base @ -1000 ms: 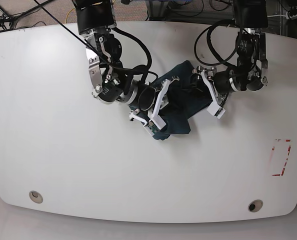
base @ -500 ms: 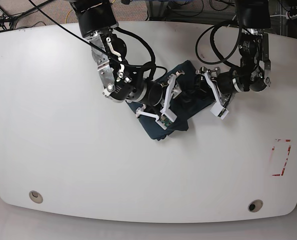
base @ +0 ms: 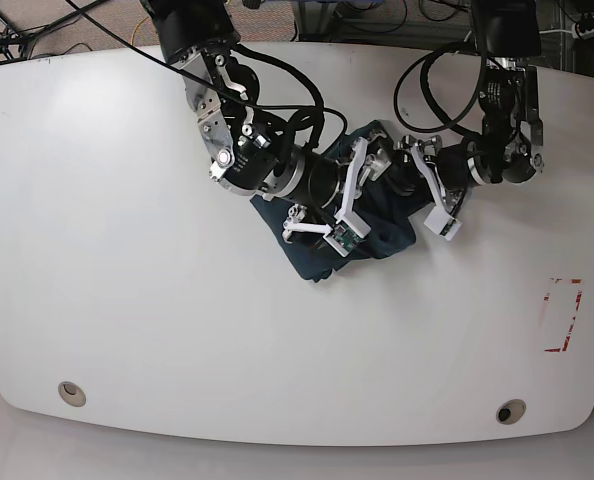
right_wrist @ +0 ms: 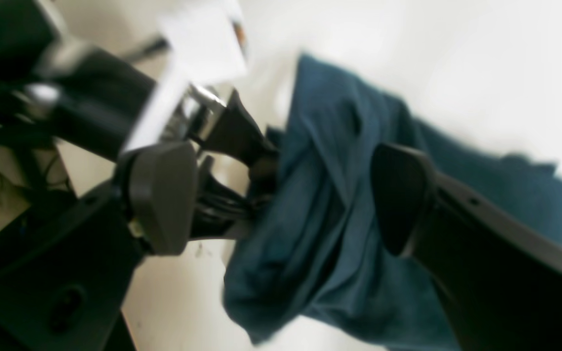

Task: Fold the T-shirt properly
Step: 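Fold the strip in half, bringing both grippers together over the middle, then release with the left gripper and regrasp the bundle's edge, then fold the bundle over with both grippers into a compact square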

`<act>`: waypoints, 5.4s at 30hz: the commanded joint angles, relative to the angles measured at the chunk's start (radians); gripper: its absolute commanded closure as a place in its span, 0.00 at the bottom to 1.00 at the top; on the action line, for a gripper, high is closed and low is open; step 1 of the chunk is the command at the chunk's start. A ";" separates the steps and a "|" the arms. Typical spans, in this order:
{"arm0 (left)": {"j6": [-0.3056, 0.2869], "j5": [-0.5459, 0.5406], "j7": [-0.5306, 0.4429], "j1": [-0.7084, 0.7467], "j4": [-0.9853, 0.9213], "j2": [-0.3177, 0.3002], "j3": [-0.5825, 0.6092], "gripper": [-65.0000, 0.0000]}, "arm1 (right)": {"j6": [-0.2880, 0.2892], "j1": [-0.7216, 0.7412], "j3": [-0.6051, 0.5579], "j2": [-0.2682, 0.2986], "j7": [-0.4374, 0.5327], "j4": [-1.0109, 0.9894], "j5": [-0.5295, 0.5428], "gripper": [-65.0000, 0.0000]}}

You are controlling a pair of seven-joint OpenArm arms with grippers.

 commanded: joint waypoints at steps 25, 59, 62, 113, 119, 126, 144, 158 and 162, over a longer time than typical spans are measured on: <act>-0.084 -0.023 -0.011 0.053 0.159 -0.069 -0.521 0.51 | 0.006 0.034 -0.003 0.041 0.138 -0.137 0.016 0.31; -0.084 -0.014 -0.011 0.113 0.278 -0.092 -0.317 0.51 | -0.094 0.045 -0.103 0.086 0.199 -0.114 0.016 0.32; -0.084 -0.014 -0.012 0.112 0.312 -0.064 -0.223 0.51 | -0.091 0.045 -0.047 0.110 0.197 -0.094 0.016 0.32; -0.067 0.359 -0.252 -0.062 -0.136 0.000 0.113 0.67 | 0.058 -0.038 0.174 0.179 0.598 -0.591 -0.161 0.99; -0.084 0.404 -0.219 -0.159 -0.138 -0.006 0.168 0.67 | 0.052 -0.133 0.174 0.178 0.598 -0.521 -0.159 0.99; -0.084 0.411 -0.209 -0.255 -0.133 -0.010 0.231 0.67 | 0.016 -0.221 0.170 0.175 0.596 -0.424 -0.159 0.99; -0.084 0.410 -0.127 -0.221 0.178 -0.059 0.236 0.67 | -0.025 -0.184 0.172 0.153 0.336 -0.088 -0.168 0.99; -0.084 0.411 -0.132 0.029 0.271 0.057 0.243 0.67 | -0.017 -0.027 0.172 0.155 0.377 -0.347 -0.171 0.99; -0.084 0.411 -0.164 0.067 0.271 0.077 0.243 0.67 | -0.017 -0.032 0.172 0.161 0.454 -0.416 -0.171 0.99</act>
